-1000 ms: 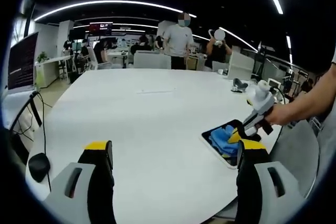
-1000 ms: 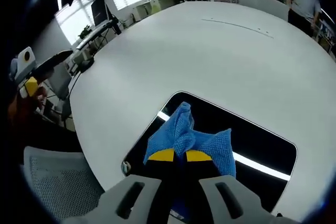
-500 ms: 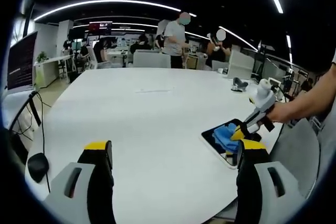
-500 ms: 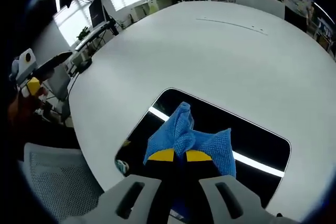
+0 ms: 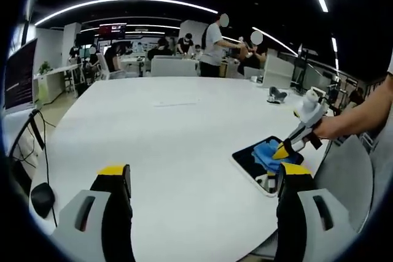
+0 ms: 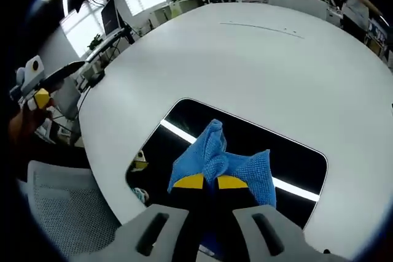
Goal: Wipe the mirror surface with the cleaning cloth until all visible marks leave the cleaned area.
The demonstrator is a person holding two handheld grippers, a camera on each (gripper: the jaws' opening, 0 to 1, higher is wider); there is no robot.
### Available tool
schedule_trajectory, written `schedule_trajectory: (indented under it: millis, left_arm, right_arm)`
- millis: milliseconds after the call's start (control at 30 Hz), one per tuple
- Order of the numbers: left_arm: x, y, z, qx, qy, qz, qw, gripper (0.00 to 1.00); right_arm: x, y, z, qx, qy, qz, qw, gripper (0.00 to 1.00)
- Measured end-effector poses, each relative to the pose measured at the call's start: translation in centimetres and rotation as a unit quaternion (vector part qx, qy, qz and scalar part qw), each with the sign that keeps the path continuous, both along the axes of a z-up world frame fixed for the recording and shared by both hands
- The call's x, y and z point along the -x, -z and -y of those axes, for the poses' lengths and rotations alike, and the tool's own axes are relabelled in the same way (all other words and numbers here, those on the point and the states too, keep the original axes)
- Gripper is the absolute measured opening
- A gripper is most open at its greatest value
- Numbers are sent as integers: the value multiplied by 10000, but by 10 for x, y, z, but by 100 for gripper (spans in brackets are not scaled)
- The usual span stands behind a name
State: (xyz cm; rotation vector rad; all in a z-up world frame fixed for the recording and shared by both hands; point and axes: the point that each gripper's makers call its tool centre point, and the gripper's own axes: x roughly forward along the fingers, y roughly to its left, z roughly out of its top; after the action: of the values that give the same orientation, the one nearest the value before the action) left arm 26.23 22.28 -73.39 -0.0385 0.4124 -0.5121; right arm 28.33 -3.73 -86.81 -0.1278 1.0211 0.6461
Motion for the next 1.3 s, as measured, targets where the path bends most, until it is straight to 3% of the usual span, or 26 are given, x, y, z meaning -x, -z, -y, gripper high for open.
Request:
schedule_trajectory:
  millis: [667, 867, 1300]
  left_arm:
    - [7, 3, 5, -29, 59, 3, 10000, 99]
    - [12, 5, 16, 41, 280, -13, 9996, 99]
    - [11, 11, 28, -15, 383, -88, 9992, 99]
  right_arm:
    - [2, 0, 30, 140, 109, 74, 9998, 0]
    - [3, 0, 42, 156, 202, 91, 9996, 0]
    - [4, 0, 62, 202, 374, 83, 9991, 0]
